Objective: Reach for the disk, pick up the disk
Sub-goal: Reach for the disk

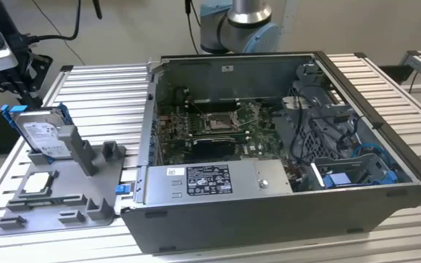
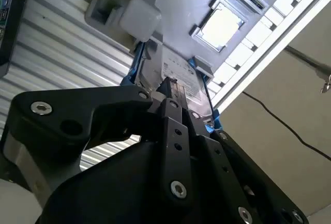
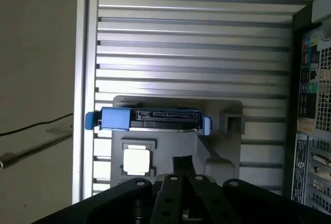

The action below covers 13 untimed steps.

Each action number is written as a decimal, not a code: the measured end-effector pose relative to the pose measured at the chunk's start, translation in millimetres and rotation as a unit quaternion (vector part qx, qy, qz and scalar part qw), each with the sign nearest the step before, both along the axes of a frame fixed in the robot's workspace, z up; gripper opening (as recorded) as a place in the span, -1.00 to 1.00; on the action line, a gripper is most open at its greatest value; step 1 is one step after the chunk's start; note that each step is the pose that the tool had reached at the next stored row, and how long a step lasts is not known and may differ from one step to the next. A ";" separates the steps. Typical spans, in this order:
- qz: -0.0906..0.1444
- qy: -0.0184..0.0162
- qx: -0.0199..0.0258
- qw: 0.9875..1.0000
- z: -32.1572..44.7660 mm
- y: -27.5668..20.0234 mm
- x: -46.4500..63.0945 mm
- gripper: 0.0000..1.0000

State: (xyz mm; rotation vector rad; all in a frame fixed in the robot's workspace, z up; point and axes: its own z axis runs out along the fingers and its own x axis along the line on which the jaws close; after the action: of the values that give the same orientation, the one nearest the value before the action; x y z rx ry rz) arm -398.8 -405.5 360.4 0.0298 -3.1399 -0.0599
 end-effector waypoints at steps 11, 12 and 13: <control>0.000 0.000 0.000 1.000 -0.3 17.3 -27.5 -1.00; 0.000 0.000 0.000 1.000 -0.3 18.1 -31.5 -1.00; 0.000 0.000 0.000 1.000 -0.4 18.8 -35.2 -1.00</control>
State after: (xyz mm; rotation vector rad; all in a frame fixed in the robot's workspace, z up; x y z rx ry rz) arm -434.1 -386.7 360.0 0.0301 -3.1400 -0.0607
